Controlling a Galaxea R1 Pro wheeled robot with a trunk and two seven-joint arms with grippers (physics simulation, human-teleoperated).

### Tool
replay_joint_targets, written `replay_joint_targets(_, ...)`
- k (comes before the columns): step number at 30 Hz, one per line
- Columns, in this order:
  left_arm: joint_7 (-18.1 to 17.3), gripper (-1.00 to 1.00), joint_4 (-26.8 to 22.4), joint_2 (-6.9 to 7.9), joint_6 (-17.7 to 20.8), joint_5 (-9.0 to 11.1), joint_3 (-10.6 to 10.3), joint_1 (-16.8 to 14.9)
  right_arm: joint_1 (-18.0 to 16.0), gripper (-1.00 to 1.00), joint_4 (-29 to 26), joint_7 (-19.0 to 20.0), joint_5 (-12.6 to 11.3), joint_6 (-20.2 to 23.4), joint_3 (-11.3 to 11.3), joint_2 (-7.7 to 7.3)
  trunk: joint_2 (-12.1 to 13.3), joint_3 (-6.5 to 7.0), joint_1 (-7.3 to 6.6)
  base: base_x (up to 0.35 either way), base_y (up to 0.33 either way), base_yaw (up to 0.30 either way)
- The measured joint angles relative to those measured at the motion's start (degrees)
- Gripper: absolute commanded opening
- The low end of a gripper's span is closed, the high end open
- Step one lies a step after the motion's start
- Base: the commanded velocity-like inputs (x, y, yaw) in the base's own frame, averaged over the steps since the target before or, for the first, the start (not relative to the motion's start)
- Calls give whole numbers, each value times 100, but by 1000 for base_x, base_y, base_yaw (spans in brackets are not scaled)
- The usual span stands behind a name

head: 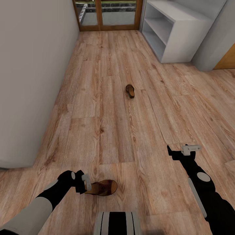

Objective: Pick up the two gym shoes and the two sandals from the corridor floor and place them onto the hallstand (shoe rack) in the corridor, making sure they are on the rack and not on the floor. Arrange them so the two gym shoes are next to each other and the two sandals are next to each other.

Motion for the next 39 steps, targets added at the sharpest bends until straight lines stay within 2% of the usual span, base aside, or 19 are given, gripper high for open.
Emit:
replay_joint_targets(10, 30, 100, -45, -45, 36, -33, 1, 2, 0, 100, 0, 0, 0, 0, 0, 0, 0, 0, 0, 0, 0, 0)
replay_joint_targets(15, 73, 100, -46, -83, 38, -40, -4, 15, 0, 100, 0, 0, 0, 0, 0, 0, -7, -110, 13, 0, 0, 0)
replay_joint_targets(39, 87, 100, -21, -106, 47, -65, -10, 81, 0, 100, -9, 0, -2, 8, 0, -3, -7, -111, 13, 0, 0, 0)
